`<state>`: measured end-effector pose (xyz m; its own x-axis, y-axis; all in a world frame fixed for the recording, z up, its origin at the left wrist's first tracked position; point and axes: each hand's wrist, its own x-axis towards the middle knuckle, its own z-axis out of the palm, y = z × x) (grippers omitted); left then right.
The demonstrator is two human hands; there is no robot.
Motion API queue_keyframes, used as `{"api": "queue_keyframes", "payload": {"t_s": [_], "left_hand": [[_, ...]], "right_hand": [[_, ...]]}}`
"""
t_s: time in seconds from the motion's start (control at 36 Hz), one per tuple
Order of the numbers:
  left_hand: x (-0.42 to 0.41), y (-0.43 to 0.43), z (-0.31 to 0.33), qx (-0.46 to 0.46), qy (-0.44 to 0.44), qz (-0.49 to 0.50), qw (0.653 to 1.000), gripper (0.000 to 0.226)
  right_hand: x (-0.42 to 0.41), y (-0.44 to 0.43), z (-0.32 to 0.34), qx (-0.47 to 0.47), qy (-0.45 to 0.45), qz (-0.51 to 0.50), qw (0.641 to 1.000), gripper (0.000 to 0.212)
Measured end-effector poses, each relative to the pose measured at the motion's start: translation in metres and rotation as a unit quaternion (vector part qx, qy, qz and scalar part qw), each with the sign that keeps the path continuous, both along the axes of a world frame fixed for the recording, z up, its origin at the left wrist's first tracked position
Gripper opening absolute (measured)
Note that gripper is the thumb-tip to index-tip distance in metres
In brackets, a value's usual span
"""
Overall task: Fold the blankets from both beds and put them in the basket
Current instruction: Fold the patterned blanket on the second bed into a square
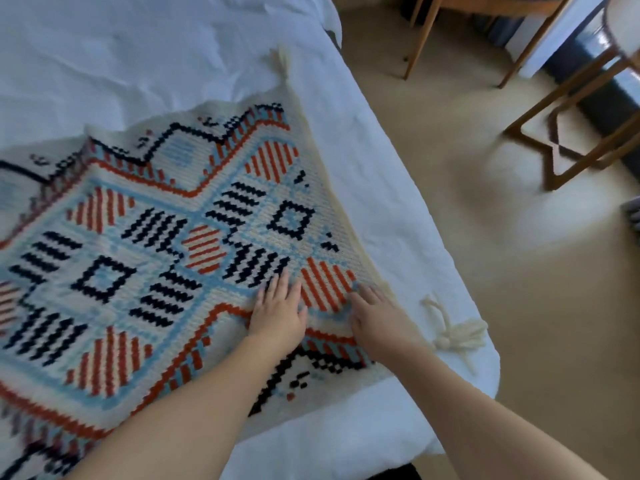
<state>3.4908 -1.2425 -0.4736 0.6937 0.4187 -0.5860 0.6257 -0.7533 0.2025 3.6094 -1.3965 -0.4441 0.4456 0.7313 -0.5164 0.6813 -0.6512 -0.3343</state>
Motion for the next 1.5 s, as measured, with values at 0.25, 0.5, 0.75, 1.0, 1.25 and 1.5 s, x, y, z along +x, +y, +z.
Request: {"api": "queue_keyframes", "payload": {"t_s": [0.25, 0.5, 0.75, 1.0, 1.25, 1.5], "left_hand": [[0.034, 0.123, -0.05, 0.105, -0.034, 0.118, 0.987, 0.067], [0.105, 0.238, -0.099, 0.214, -0.098, 0.242, 0.941, 0.074], [0.112, 0.247, -0.132, 0.233, -0.122, 0.256, 0.93, 0.074], [0.112, 0.255, -0.152, 0.24, -0.123, 0.233, 0.934, 0.072], [0.111, 0.256, -0.149, 0.248, -0.133, 0.226, 0.933, 0.072], [0.11, 0.248, -0.103, 0.174, -0.136, 0.257, 0.941, 0.076]], "right_hand": [[0.06, 0.119, -0.069, -0.037, -0.099, 0.121, 0.987, 0.079], [0.142, 0.266, -0.096, 0.043, -0.165, 0.17, 0.971, 0.08], [0.234, 0.402, -0.114, 0.089, -0.201, 0.172, 0.96, 0.066], [0.284, 0.487, -0.094, 0.094, -0.279, 0.167, 0.941, 0.043], [0.288, 0.472, -0.054, 0.016, -0.325, 0.187, 0.927, 0.011], [0.275, 0.384, -0.012, 0.052, -0.282, 0.15, 0.946, 0.025]]}}
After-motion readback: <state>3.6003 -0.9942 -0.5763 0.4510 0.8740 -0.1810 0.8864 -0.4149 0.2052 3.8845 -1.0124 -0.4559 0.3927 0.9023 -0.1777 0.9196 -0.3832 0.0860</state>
